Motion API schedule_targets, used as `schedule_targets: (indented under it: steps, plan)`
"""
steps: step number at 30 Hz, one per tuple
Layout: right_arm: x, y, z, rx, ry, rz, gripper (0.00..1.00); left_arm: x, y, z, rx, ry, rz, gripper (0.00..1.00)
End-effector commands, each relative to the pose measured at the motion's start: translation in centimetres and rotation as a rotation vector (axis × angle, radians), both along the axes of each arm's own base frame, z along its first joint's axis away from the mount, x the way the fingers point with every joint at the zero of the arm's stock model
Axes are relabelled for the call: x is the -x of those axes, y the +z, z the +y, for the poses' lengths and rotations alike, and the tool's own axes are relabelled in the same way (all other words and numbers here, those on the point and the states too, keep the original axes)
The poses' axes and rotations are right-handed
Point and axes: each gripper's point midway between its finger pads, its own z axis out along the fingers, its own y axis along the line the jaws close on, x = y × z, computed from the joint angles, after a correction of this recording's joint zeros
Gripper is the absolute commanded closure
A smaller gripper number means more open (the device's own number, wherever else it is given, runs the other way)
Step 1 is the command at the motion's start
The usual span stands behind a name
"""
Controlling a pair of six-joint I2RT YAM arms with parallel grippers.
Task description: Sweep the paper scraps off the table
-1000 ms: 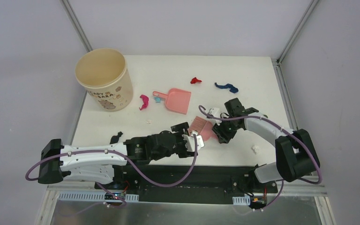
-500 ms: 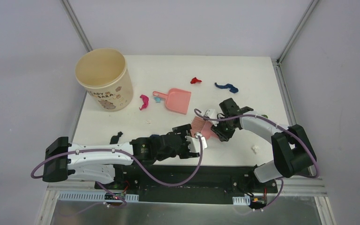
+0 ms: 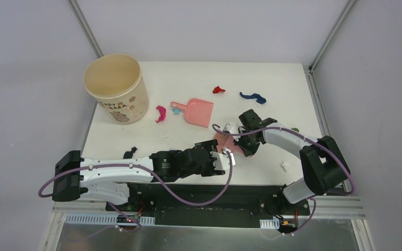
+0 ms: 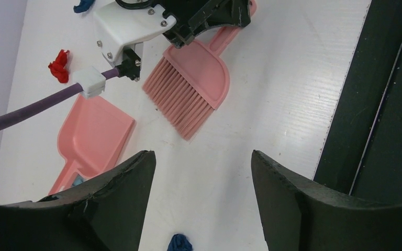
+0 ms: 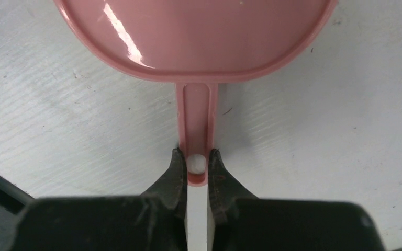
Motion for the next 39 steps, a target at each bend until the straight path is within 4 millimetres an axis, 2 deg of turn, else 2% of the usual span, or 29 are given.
schedule_targets:
  steps: [1, 3, 5, 10, 13, 17, 20, 21, 23, 31, 34, 36, 38, 39]
  plan:
    - [0.7, 0.1, 0.4, -0.036, -0.042, 0.056, 1.0, 0.2, 1.1, -1.0, 0.014, -0.04, -0.007, 0.31]
    - [1.3, 2.0, 1.8, -0.171, -0.069, 0.116, 1.0, 0.4, 0.3, -1.5, -0.022, -0.075, -0.016, 0.32]
    - [2.7, 3.5, 3.1, -0.285, -0.071, 0.202, 1.0, 0.3, -0.3, -2.3, -0.054, -0.101, -0.047, 0.32]
    - [5.8, 5.6, 4.6, -0.443, -0.049, 0.396, 1.0, 0.0, -2.5, -3.9, -0.173, -0.201, -0.128, 0.32]
    - [6.1, 5.9, 4.7, -0.466, -0.034, 0.434, 1.0, 0.3, -3.5, -4.6, -0.204, -0.263, -0.143, 0.32]
    - [6.7, 6.3, 5.0, -0.491, -0.001, 0.48, 1.0, 0.1, -3.9, -5.4, -0.223, -0.298, -0.17, 0.33]
    - [6.9, 6.4, 5.2, -0.5, 0.011, 0.505, 1.0, -0.9, -4.1, -5.6, -0.27, -0.29, -0.228, 0.36]
    - [6.9, 6.4, 5.2, -0.502, 0.014, 0.51, 1.0, -1.6, -4.1, -5.7, -0.291, -0.28, -0.261, 0.38]
    - [7.0, 6.5, 5.3, -0.504, 0.018, 0.521, 1.0, -2.4, -4.2, -5.8, -0.324, -0.279, -0.298, 0.51]
    - [7.0, 6.7, 5.3, -0.517, 0.02, 0.521, 1.0, -3.1, -5.0, -5.3, -0.358, -0.277, -0.256, 0.98]
    - [6.7, 7.0, 5.2, -0.536, 0.004, 0.518, 1.0, -3.0, -4.6, -5.2, -0.332, -0.263, -0.231, 1.0]
    - [6.3, 7.7, 5.0, -0.561, -0.017, 0.51, 0.85, -2.9, -4.0, -5.2, -0.288, -0.241, -0.196, 1.0]
    - [5.9, 9.5, 4.8, -0.618, -0.027, 0.499, 0.69, -2.6, -2.6, -5.2, -0.19, -0.197, -0.111, 1.0]
    - [5.6, 10.6, 4.7, -0.661, -0.037, 0.485, 0.62, -1.7, -1.9, -5.4, -0.122, -0.219, -0.032, 1.0]
